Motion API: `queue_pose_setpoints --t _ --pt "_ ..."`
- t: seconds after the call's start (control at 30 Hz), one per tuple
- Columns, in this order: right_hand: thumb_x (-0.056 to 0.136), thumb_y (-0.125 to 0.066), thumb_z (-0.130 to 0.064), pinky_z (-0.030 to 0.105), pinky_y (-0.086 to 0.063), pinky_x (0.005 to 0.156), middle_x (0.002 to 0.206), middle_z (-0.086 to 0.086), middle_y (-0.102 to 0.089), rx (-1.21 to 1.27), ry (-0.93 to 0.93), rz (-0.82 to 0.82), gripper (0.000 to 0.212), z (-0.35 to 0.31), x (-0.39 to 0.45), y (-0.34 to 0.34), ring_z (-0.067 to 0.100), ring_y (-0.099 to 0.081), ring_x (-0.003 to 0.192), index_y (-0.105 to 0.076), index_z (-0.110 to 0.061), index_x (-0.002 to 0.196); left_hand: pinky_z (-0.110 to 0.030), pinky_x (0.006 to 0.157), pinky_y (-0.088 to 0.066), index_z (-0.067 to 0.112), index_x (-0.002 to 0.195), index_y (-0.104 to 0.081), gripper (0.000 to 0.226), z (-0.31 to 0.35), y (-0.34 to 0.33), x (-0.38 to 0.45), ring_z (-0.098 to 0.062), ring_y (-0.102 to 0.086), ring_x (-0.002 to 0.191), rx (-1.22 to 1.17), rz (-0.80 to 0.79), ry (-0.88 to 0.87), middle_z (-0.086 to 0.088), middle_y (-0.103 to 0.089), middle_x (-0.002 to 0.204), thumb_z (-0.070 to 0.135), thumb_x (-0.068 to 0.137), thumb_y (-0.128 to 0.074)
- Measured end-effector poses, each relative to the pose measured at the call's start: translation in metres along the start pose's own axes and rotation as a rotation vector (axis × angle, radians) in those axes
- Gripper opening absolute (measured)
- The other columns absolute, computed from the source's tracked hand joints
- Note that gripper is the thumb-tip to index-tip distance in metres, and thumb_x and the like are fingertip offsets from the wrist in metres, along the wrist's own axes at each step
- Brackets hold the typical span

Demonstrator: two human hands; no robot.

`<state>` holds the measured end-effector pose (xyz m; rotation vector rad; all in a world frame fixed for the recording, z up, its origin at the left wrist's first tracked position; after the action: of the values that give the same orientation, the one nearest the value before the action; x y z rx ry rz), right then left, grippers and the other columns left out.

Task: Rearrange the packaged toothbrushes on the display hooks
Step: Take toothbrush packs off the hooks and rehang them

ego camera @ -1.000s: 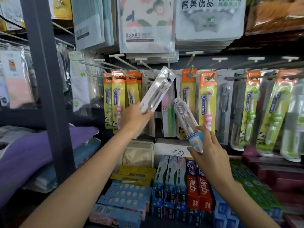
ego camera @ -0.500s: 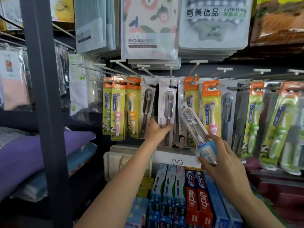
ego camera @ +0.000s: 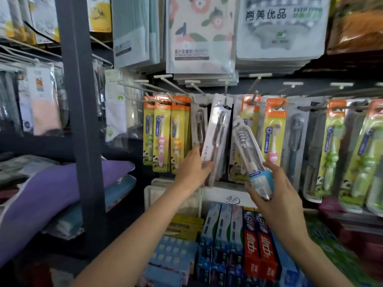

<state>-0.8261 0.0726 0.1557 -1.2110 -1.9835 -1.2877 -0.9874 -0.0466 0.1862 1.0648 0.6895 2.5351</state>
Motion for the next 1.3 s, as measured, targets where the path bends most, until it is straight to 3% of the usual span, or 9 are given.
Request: queue_pose_setpoints --t 0.1,0.17,0.33,0.47,0.57,0.73,0.93,1.2,1.3 --pt "0.079 -0.072 -0.024 0.042 -0.053 0.058 0.125 0.006 -0.054 0.045 0.049 0.023 0.061 -0.013 0.003 -0.002 0.025 -0.062 0.081 -0.04 -0.02 0.13 -0.026 0.098 -0.042 0.01 0.134 -0.038 0.052 -0.004 0.011 0.0 -0.015 -0.051 0.116 -0.016 0.064 -0.015 -0.002 -0.052 0.129 0.029 0.089 -0.056" --pt "0.079 -0.071 -0.024 0.043 -0.055 0.061 0.125 0.005 -0.054 0.077 0.081 0.007 0.061 -0.02 0.006 -0.006 0.024 -0.062 0.081 -0.039 -0.02 0.13 -0.029 0.102 -0.039 0.009 0.133 -0.041 0.046 -0.008 0.023 0.005 -0.017 -0.049 0.119 -0.035 0.17 -0.021 -0.004 -0.052 0.129 0.022 0.091 -0.055" --pt "0.078 -0.071 -0.024 0.034 -0.053 0.068 0.125 0.001 -0.054 0.161 0.079 -0.03 0.061 -0.023 0.009 -0.02 0.018 -0.059 0.096 -0.04 -0.019 0.131 -0.025 0.088 -0.04 0.008 0.128 -0.043 0.04 -0.011 0.021 0.027 -0.022 -0.051 0.116 -0.008 0.149 0.076 -0.007 -0.053 0.125 0.022 0.092 -0.053" --pt "0.078 -0.071 -0.027 0.024 -0.049 0.063 0.116 -0.004 -0.054 0.175 0.046 -0.071 0.063 -0.016 0.007 -0.022 0.009 -0.055 0.084 -0.038 -0.023 0.131 -0.032 0.089 -0.041 0.005 0.128 -0.037 0.047 -0.017 0.004 0.042 -0.026 -0.052 0.114 -0.009 0.037 0.187 -0.011 -0.052 0.127 0.026 0.09 -0.057" --pt "0.078 -0.071 -0.029 0.028 -0.051 0.061 0.11 -0.009 -0.051 0.151 0.023 -0.065 0.062 -0.009 0.009 -0.014 0.012 -0.057 0.078 -0.037 -0.028 0.13 -0.035 0.091 -0.042 0.002 0.133 -0.029 0.059 -0.019 0.003 0.047 -0.029 -0.051 0.117 -0.018 0.084 0.226 -0.014 -0.05 0.13 0.023 0.088 -0.061" --pt "0.077 -0.071 -0.028 0.036 -0.054 0.062 0.109 -0.013 -0.046 0.123 0.022 -0.076 0.062 -0.006 0.009 -0.004 0.016 -0.06 0.078 -0.037 -0.029 0.129 -0.028 0.066 -0.042 0.008 0.115 -0.043 0.035 -0.017 0.01 0.049 -0.022 -0.061 0.089 -0.01 0.234 0.199 -0.007 -0.062 0.102 0.02 0.087 -0.061" --pt "0.077 -0.072 -0.026 0.035 -0.054 0.062 0.118 -0.004 -0.053 0.143 0.06 -0.065 0.061 -0.011 0.013 -0.004 0.013 -0.058 0.077 -0.039 -0.027 0.128 -0.036 0.092 -0.045 0.004 0.13 -0.031 0.06 -0.014 0.011 0.053 -0.029 -0.051 0.115 -0.082 0.143 0.2 -0.013 -0.05 0.127 0.026 0.085 -0.064" --pt "0.077 -0.073 -0.026 0.03 -0.048 0.062 0.126 0.001 -0.053 0.119 0.035 -0.029 0.061 -0.008 0.011 -0.004 0.015 -0.055 0.081 -0.04 -0.023 0.128 -0.029 0.055 -0.043 0.006 0.118 -0.04 0.045 -0.007 0.028 0.038 -0.019 -0.055 0.069 0.068 0.184 0.138 0.0 -0.054 0.078 0.038 0.09 -0.054" --pt "0.077 -0.073 -0.025 0.032 -0.051 0.062 0.116 -0.005 -0.053 0.166 0.052 -0.021 0.059 -0.01 0.01 -0.003 0.014 -0.055 0.081 -0.039 -0.024 0.126 -0.019 0.046 -0.035 0.009 0.116 -0.04 0.044 -0.007 0.041 0.027 -0.008 -0.051 0.061 0.093 0.232 0.101 0.004 -0.053 0.077 0.04 0.088 -0.055"
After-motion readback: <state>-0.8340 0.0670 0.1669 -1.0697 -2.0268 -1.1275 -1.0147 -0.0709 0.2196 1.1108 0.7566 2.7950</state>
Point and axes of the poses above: each hand's wrist, its own x-axis towards the middle knuckle, its own y-axis out of the back of the hand, z = x × y, the point moved 6 cm from there along x, towards the middle knuckle
